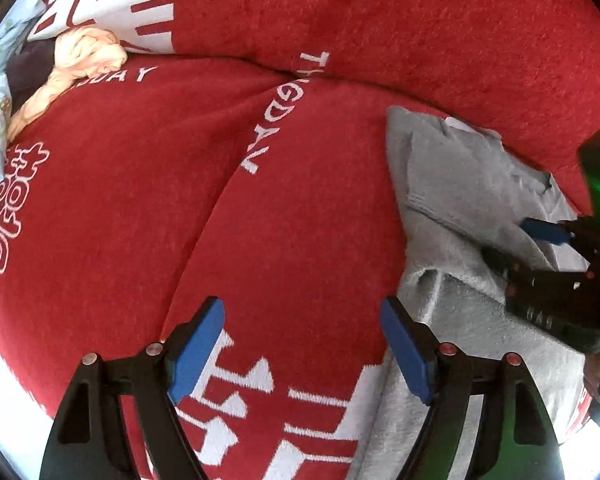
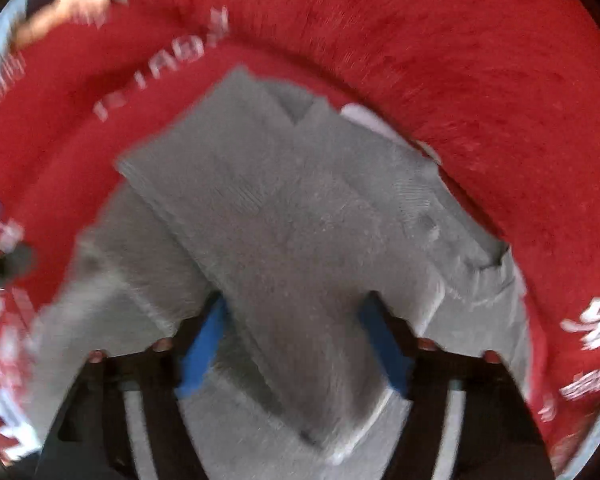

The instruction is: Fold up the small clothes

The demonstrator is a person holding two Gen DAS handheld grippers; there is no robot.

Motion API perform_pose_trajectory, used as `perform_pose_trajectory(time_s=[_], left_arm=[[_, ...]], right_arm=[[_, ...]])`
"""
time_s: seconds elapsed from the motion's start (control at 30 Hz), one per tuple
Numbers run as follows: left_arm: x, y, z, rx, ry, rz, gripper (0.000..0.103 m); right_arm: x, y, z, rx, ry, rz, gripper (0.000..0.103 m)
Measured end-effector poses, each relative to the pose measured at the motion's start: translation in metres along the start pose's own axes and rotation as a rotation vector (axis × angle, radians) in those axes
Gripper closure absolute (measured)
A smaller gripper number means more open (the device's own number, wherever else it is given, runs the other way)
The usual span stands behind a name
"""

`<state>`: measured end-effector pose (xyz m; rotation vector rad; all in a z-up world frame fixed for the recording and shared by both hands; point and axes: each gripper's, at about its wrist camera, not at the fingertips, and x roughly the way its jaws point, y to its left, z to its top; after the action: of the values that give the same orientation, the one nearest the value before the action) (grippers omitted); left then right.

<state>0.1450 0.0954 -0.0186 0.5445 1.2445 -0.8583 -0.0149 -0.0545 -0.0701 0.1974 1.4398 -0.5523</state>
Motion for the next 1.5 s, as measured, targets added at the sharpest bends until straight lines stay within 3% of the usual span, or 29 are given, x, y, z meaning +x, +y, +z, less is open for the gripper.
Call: perform_pose_trajectory(time_s=[0.03, 0.07, 0.1, 0.17, 0.23, 0.33, 0.37, 0.4, 0.43, 0.47, 0.5, 0.67, 0.77, 0.9, 1.0, 1.07, 1.1, 1.17, 1.2, 1.23, 1.27, 1.3, 1.4, 1.5], left_arm=[[0.001, 0.000, 0.003, 0.001, -0.001, -0.006, 0.023], [0.002, 0.001, 0.009, 0.000, -0.004, -0.013, 0.023], [0.002, -0.001, 0.014, 0.002, -0.008, -0.022, 0.023], [0.005, -0.005, 0.024, 0.014, -0.009, -0.037, 0.023], [0.006, -0.014, 0.032, 0.039, -0.007, -0.048, 0.023], [0.011, -0.026, 0.046, 0.066, -0.003, -0.081, 0.023], [0.014, -0.030, 0.051, 0.075, -0.002, -0.089, 0.023], [0.017, -0.035, 0.057, 0.087, -0.004, -0.091, 0.023], [0.021, -0.040, 0.063, 0.103, -0.008, -0.088, 0.023], [0.028, -0.043, 0.069, 0.116, -0.004, -0.083, 0.023], [0.033, -0.046, 0.074, 0.123, 0.007, -0.086, 0.023], [0.049, -0.054, 0.108, 0.142, 0.031, -0.126, 0.023], [0.061, -0.056, 0.130, 0.146, 0.045, -0.165, 0.023], [0.079, -0.061, 0.151, 0.158, 0.072, -0.179, 0.023], [0.093, -0.065, 0.157, 0.190, 0.119, -0.195, 0.023], [0.099, -0.065, 0.158, 0.189, 0.150, -0.223, 0.033], [0.102, -0.065, 0.157, 0.183, 0.176, -0.249, 0.048], [0.104, -0.065, 0.157, 0.177, 0.189, -0.278, 0.054], [0.103, -0.066, 0.157, 0.191, 0.187, -0.300, 0.084], [0.104, -0.068, 0.157, 0.200, 0.196, -0.315, 0.093], [0.102, -0.067, 0.159, 0.189, 0.188, -0.320, 0.093], [0.099, -0.065, 0.161, 0.173, 0.179, -0.334, 0.094], [0.088, -0.052, 0.166, 0.147, 0.132, -0.372, 0.094], [0.093, -0.040, 0.166, 0.163, 0.134, -0.336, 0.094]], right_arm=[[-0.003, -0.003, 0.000, 0.021, -0.024, 0.016, 0.081], [-0.008, -0.009, 0.002, 0.059, -0.039, 0.010, 0.093], [-0.018, -0.022, 0.002, 0.128, -0.076, -0.006, 0.093], [-0.039, -0.057, -0.009, 0.316, -0.165, 0.069, 0.093], [-0.054, -0.109, -0.039, 0.584, -0.240, 0.162, 0.093], [-0.049, -0.166, -0.094, 0.901, -0.250, 0.233, 0.089], [-0.040, -0.183, -0.118, 1.015, -0.250, 0.292, 0.087], [-0.023, -0.201, -0.148, 1.137, -0.231, 0.382, 0.080], [-0.011, -0.209, -0.166, 1.199, -0.202, 0.429, 0.057], [-0.002, -0.213, -0.176, 1.229, -0.176, 0.452, 0.045], [0.008, -0.216, -0.191, 1.261, -0.133, 0.470, 0.045], [0.003, -0.210, -0.227, 1.330, -0.098, 0.529, 0.045], [0.005, -0.183, -0.214, 1.322, -0.109, 0.749, 0.045], [0.018, -0.116, -0.162, 1.257, -0.074, 1.012, 0.046], [0.038, -0.070, -0.118, 1.274, -0.055, 1.137, 0.046], [0.046, -0.052, -0.098, 1.289, -0.069, 1.165, 0.046], [0.051, -0.044, -0.088, 1.299, -0.071, 1.167, 0.046], [0.058, -0.033, -0.072, 1.319, -0.062, 1.164, 0.050], [0.062, -0.030, -0.069, 1.337, -0.059, 1.160, 0.053], [0.063, -0.029, -0.069, 1.349, -0.058, 1.154, 0.064], [0.061, -0.025, -0.076, 1.356, -0.056, 1.143, 0.087], [0.060, -0.026, -0.075, 1.357, -0.046, 1.141, 0.097], [0.055, -0.028, -0.060, 1.331, -0.076, 1.170, 0.096], [0.044, -0.027, -0.035, 1.215, -0.122, 1.181, 0.096]])
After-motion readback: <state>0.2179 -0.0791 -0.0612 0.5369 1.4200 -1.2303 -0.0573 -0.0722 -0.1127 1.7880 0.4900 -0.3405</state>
